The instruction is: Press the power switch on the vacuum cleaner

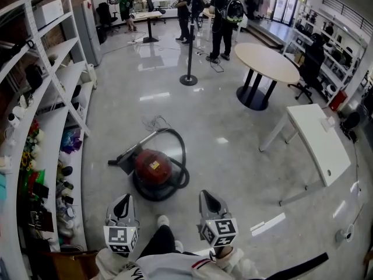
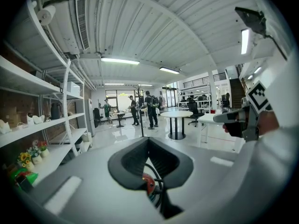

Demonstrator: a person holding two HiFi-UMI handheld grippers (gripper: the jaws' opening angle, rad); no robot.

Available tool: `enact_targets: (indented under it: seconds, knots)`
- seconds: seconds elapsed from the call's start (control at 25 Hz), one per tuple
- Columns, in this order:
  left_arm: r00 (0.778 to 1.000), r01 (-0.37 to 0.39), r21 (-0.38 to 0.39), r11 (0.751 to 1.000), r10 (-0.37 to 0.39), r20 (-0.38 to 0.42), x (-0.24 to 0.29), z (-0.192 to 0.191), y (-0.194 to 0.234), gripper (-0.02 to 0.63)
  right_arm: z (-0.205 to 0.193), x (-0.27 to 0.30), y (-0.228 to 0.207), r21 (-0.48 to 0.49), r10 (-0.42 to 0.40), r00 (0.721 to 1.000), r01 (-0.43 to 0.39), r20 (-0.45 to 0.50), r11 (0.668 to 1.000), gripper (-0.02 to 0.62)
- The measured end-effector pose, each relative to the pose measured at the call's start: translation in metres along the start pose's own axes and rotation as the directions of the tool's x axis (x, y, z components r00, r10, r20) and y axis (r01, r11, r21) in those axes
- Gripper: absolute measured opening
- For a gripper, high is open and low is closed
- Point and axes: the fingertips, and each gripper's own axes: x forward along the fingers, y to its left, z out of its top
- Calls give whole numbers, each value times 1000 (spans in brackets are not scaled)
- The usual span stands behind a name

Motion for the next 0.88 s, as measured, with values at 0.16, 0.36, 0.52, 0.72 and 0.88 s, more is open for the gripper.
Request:
enact_targets:
  seconds: [0.16, 0.36, 0.52, 0.72, 0.88]
  knots:
    - [1000, -1, -10, 1000, 1, -11, 7, -5, 5, 0, -2, 9, 1, 0, 3, 1000, -3, -15, 1000, 0]
    - [1000, 7, -19, 1000, -7, -14, 23, -5, 10, 0, 0, 21, -1, -4, -1, 1000, 1, -24, 1000, 0]
    - [1000, 13, -25, 1000, -14, -17, 35, -4, 15, 0, 2, 32, -4, -6, -8, 999, 7, -31, 1000, 0]
    - [1000, 17, -29, 999, -18, -16, 52, 0, 21, 0, 7, 47, -8, -9, -9, 999, 9, -37, 1000, 0]
    - [1000, 15, -34, 999, -16, -21, 64, 2, 26, 0, 11, 61, -9, -12, -4, 999, 4, -44, 1000, 0]
